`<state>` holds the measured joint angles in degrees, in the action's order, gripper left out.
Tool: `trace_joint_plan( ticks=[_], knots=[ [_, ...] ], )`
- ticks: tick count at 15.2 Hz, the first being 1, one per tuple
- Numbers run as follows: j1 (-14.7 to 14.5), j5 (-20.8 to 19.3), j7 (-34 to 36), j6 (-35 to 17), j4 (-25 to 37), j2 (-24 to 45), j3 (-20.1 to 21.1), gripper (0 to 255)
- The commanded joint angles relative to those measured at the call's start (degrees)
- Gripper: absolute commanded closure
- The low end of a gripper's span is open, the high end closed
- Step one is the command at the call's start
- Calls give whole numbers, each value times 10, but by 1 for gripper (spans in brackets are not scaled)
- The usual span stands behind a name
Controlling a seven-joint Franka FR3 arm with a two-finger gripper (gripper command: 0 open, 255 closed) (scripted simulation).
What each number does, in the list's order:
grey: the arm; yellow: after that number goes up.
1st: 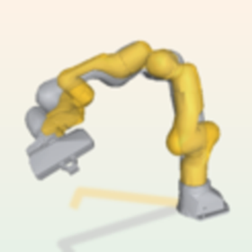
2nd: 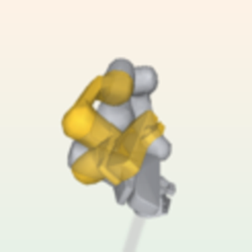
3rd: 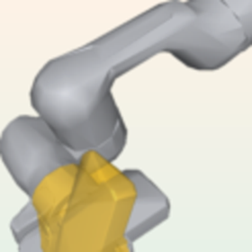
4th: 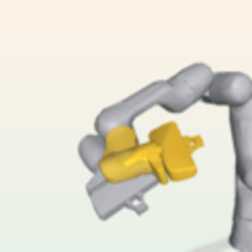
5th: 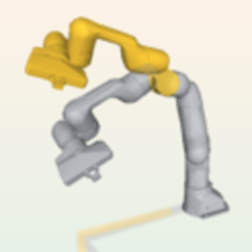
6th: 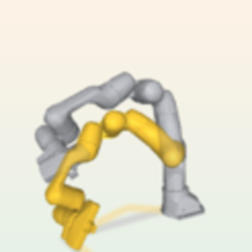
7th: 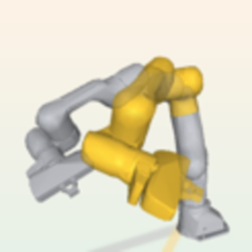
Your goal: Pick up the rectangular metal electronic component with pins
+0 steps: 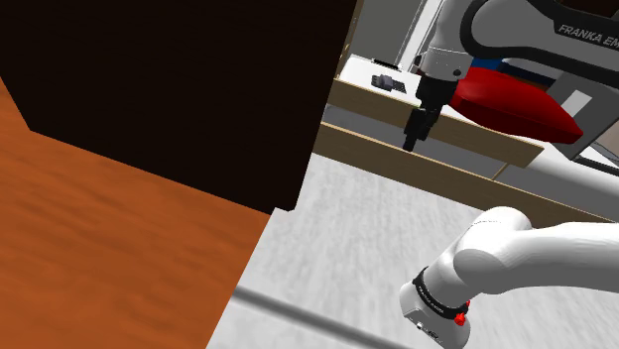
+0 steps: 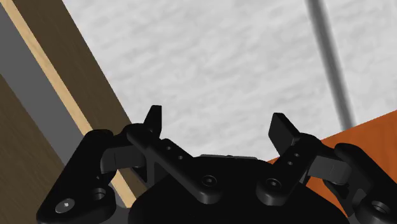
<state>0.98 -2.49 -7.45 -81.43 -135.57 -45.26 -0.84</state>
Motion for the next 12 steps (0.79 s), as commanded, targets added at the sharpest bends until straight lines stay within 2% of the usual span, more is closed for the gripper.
trace_joint_plan(
  ticks=[1,7,12],
  knots=[
    [0,0,0,0,0,0,0,0],
    [19,-43,-68,-43,56,76,-64,0],
    [29,-61,-124,-73,119,150,-115,0]
  ],
)
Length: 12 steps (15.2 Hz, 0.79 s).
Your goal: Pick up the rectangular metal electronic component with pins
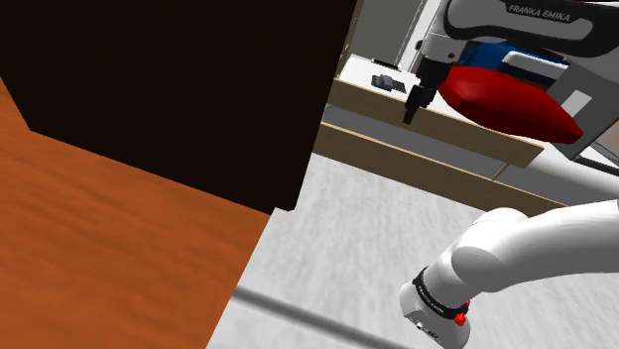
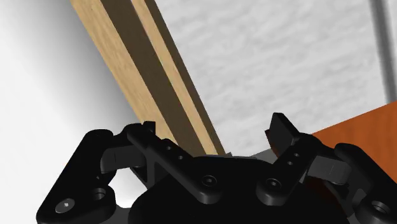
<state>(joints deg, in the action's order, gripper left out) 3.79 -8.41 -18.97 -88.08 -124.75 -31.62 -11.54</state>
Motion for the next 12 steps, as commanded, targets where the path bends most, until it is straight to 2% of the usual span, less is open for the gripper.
trace_joint_plan(
  ticks=[1,7,12],
  knots=[
    [2,-3,-20,-12,26,30,-17,0],
    [9,5,-92,-36,127,133,-76,0],
    [20,37,-158,-41,232,232,-122,0]
  ],
)
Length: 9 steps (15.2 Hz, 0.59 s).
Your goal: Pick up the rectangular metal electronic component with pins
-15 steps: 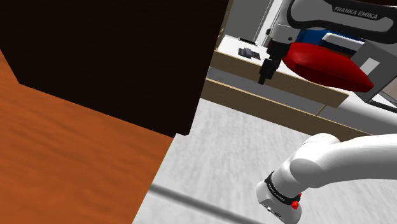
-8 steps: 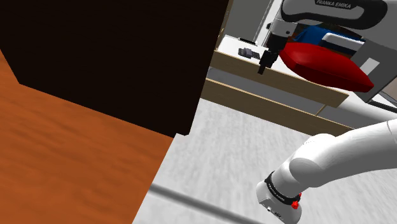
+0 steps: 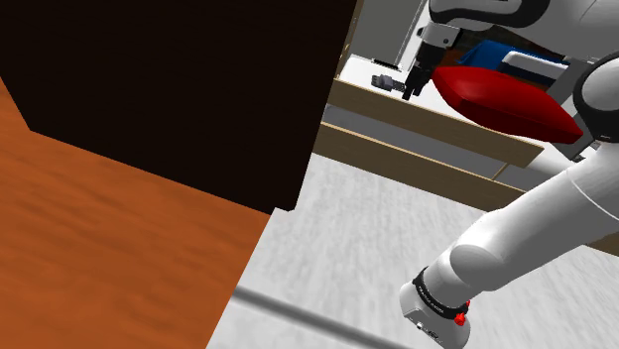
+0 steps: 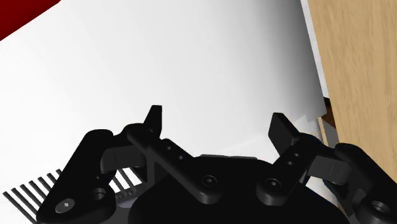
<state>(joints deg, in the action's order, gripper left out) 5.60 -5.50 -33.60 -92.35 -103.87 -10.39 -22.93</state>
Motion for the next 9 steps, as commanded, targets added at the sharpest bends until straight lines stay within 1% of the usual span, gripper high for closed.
trace_joint_plan(
  ticks=[1,5,9],
  knots=[
    [5,17,-26,2,47,41,-16,0],
    [27,65,-83,16,154,135,-47,0],
    [69,124,-133,48,283,237,-66,0]
  ],
)
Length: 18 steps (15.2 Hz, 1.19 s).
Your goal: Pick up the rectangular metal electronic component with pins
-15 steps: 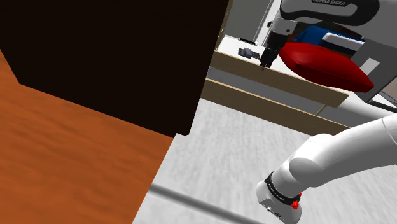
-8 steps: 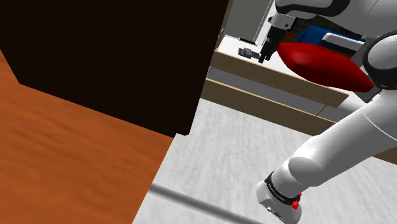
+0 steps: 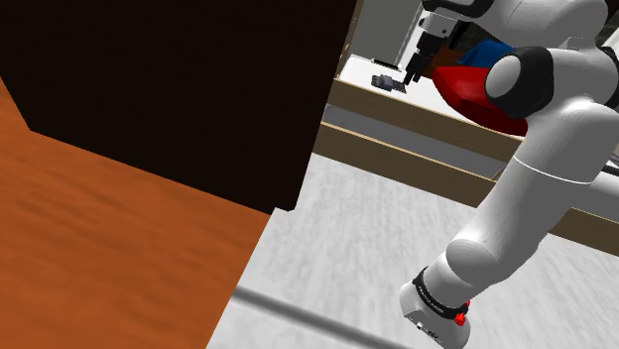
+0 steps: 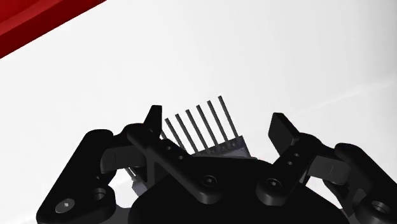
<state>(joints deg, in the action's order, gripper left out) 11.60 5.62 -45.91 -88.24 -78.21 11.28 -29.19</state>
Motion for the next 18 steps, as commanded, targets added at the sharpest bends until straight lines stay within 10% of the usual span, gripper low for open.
trace_joint_plan(
  ticks=[1,9,10,18],
  knots=[
    [8,11,-9,-3,15,17,-1,0],
    [-1,3,-6,-60,-57,2,1,0],
    [0,4,-6,-60,-56,2,1,255],
    [-1,3,-6,-60,-56,1,1,255]
  ],
)
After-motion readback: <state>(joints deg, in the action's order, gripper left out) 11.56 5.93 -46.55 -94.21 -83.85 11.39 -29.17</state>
